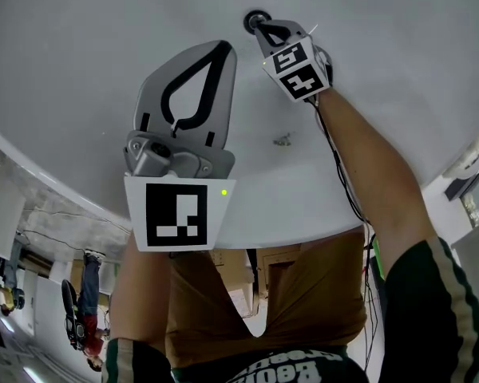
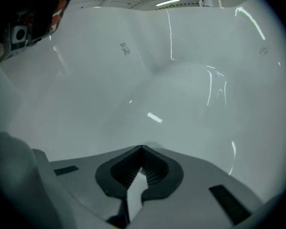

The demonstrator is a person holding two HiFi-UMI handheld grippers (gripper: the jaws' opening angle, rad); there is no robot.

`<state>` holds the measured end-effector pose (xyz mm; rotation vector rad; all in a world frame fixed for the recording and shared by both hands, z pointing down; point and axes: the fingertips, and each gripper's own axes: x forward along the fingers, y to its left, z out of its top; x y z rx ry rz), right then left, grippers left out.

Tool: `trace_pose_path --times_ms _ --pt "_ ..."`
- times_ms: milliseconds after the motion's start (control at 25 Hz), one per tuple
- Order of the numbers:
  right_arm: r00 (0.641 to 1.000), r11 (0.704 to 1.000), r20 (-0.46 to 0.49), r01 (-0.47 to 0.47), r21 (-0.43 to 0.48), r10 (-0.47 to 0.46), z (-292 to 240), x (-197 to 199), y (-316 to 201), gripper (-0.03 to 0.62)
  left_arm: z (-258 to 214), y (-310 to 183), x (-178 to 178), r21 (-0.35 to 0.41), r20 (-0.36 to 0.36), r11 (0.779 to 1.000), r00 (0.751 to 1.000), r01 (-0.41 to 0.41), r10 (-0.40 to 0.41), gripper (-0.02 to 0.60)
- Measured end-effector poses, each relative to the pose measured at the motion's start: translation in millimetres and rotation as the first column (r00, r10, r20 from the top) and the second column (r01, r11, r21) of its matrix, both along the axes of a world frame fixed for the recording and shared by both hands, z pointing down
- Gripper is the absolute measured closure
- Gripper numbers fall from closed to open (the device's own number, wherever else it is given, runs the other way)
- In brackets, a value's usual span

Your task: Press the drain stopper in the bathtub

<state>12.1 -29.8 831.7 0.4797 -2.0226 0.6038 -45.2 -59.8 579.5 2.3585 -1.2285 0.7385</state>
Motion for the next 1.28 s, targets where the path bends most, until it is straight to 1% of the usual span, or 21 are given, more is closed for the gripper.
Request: trace_pose_path --times_ms 240,320,440,640,720,800,880,960,1120,1200,1280 --pt "0.992 0.999 -0.122 0.029 -0.028 -0.032 35 7 1 0.583 12 5 -3 -0.021 -0.015 1.000 1.000 0.002 -0.003 0.574" --pt "0.988 0.999 -0.146 0.037 -0.034 -0.041 43 8 -1 0.583 14 5 -2 -0.025 -0.025 1.000 1.000 0.012 -0.013 0.574" --pt "0.983 0.996 -0.174 0.054 -0.076 -0.066 54 10 4 0.583 18 5 -1 -0.041 -0.046 0.999 0.999 0.022 -0.024 0.575" --pt "0.971 0.991 -0.218 0.074 -0.109 -0.096 67 12 7 0.583 17 2 -2 -0.045 -0.055 0.999 0.998 0.025 -0.027 0.574" --pt "0.970 0.991 -0.226 0.070 -0.111 -0.094 68 13 6 0.583 16 2 -2 -0.044 -0.056 0.999 0.998 0.022 -0.025 0.574" --pt "0.969 0.994 -0.230 0.067 -0.091 -0.086 69 11 6 0.583 16 2 -2 -0.046 -0.059 0.999 0.998 0.020 -0.023 0.574" --pt "0.963 0.994 -0.252 0.082 -0.065 -0.096 70 9 6 0.583 16 1 -1 -0.052 -0.072 0.998 0.997 0.025 -0.029 0.574" --pt "0.954 0.993 -0.277 0.099 -0.061 -0.113 72 7 6 0.583 16 1 0 -0.053 -0.083 0.998 0.996 0.030 -0.034 0.574" --pt "0.959 0.991 -0.253 0.109 -0.075 -0.125 71 4 5 0.583 16 1 -2 -0.058 -0.086 0.997 0.995 0.049 -0.054 0.574" --pt "0.956 0.989 -0.257 0.127 -0.072 -0.141 71 6 10 0.583 16 1 -1 -0.059 -0.087 0.997 0.995 0.051 -0.056 0.574" --pt "0.956 0.990 -0.263 0.119 -0.070 -0.133 72 7 12 0.583 17 1 0 -0.057 -0.091 0.997 0.995 0.045 -0.050 0.574"
